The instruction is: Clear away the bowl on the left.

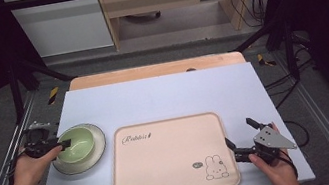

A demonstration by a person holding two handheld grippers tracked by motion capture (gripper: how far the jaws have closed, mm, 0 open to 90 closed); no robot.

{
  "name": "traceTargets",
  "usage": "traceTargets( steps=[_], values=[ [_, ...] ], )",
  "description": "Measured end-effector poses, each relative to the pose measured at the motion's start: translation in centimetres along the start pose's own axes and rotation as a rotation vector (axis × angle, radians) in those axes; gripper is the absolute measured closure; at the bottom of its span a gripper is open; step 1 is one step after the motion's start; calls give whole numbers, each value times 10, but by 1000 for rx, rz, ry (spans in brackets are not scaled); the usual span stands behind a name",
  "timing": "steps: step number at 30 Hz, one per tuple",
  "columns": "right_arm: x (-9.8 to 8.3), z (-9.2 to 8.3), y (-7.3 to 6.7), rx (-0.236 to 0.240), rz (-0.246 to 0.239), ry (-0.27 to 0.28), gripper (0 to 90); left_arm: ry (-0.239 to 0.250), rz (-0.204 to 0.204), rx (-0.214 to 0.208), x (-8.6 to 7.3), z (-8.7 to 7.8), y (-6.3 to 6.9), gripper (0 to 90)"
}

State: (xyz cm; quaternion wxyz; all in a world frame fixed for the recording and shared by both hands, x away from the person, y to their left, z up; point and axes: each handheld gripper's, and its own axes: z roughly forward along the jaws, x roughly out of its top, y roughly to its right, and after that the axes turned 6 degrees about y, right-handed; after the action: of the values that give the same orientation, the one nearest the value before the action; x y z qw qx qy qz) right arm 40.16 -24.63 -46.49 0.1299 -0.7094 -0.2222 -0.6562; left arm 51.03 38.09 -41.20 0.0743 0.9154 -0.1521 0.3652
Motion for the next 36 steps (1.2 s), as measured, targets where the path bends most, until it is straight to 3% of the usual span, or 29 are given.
traceTargets(
  steps=[19,24,34,36],
  values=[
    [0,1,-1,7,-8,-6,43,-83,-34,-10,-2,13,-1,644],
    [-1,1,-1,9,-7,-9,43,-72,-53,-17,-4,13,-3,731],
    [-1,1,-1,11,-10,-13,42,-89,-66,-19,-5,16,-6,815],
    [-1,1,-1,11,-10,-13,42,-84,-89,-33,-6,16,-8,819]
  ],
)
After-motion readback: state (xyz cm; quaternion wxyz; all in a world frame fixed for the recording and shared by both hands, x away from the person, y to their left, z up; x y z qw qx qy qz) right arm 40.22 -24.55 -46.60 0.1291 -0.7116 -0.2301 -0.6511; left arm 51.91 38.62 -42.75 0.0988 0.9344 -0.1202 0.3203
